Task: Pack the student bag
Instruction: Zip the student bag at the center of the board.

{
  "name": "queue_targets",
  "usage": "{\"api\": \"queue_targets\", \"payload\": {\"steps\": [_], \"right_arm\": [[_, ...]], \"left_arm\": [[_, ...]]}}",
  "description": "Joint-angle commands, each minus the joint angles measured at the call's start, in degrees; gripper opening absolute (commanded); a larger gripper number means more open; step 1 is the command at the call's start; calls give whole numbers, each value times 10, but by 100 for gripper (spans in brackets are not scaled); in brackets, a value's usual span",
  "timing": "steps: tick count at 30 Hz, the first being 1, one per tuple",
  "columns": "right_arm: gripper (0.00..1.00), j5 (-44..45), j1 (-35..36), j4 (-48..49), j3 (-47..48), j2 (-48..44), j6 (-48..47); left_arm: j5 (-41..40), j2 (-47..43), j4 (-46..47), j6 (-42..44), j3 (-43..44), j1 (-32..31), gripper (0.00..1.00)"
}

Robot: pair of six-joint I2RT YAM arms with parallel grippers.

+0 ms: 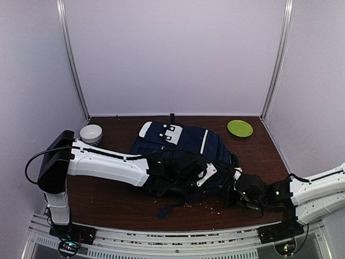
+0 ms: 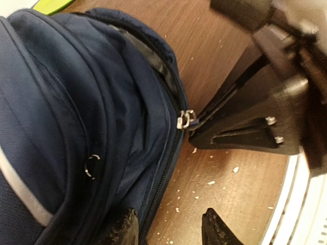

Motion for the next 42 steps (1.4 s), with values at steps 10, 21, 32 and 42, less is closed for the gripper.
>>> {"api": "queue_targets", "payload": {"steps": [10,21,32,42], "right_arm": [[0,-6,-1,-3,8,-19,-20],[0,-14,-1,1,12,-33,-29],[0,-75,1,-6,90,21,-46],[0,-110,4,52,125,90,-49]], "left_arm": [[-133,99,-71,30,81,1,73],[-200,83,-68,8,53,0,4],[-267,-54,-63,-50,-89,1,0],[-215,-167,-8,-114,-254,2,0]]}}
